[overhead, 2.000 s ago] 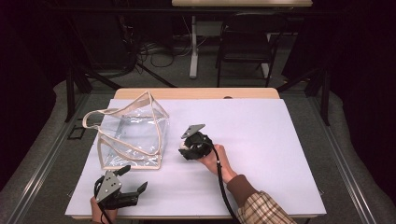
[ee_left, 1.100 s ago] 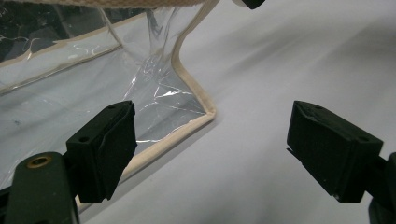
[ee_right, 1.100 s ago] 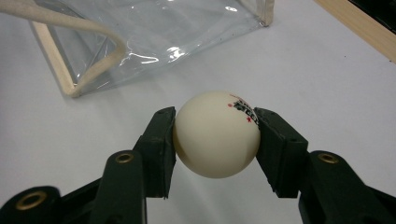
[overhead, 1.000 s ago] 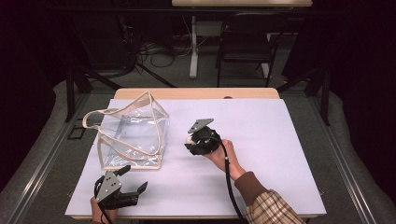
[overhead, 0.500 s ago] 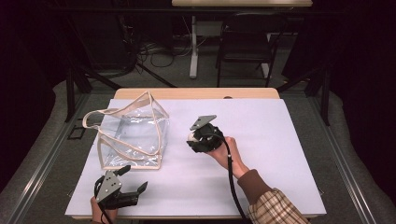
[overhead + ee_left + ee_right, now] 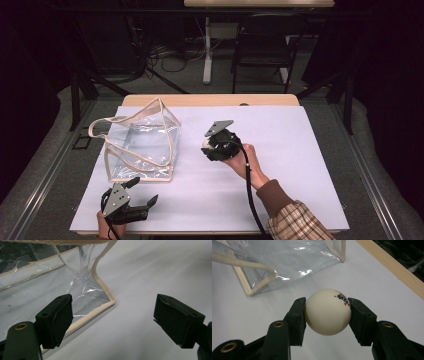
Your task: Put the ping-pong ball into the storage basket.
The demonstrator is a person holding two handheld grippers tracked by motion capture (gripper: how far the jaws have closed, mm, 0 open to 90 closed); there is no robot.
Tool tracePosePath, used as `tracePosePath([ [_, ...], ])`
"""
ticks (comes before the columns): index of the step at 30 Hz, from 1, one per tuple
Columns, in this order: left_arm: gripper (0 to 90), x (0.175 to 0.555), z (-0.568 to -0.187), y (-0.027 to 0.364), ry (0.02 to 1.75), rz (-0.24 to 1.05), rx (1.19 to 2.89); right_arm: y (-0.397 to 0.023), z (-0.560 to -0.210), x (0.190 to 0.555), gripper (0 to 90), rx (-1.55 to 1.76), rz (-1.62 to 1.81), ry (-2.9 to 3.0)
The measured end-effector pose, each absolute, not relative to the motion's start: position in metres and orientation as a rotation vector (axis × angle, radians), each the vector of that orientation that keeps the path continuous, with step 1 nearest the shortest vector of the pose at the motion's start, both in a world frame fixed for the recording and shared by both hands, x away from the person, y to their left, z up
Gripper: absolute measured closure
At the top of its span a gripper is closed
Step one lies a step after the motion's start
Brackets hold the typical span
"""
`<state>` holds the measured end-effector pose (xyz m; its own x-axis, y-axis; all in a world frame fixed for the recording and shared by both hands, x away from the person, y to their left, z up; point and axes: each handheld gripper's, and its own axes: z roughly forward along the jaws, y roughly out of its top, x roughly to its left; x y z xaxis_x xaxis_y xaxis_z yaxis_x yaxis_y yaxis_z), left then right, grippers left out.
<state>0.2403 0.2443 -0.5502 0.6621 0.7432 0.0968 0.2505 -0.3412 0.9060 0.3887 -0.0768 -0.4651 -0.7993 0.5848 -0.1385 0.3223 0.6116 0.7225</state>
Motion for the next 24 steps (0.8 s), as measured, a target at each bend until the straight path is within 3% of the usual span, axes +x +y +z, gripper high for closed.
tracePosePath([
  [24,16.0,0.24,-0.55,0.244,0.78,0.633,1.898,-0.081,-0.437,0.385,50.9,0.709,1.015,2.454],
])
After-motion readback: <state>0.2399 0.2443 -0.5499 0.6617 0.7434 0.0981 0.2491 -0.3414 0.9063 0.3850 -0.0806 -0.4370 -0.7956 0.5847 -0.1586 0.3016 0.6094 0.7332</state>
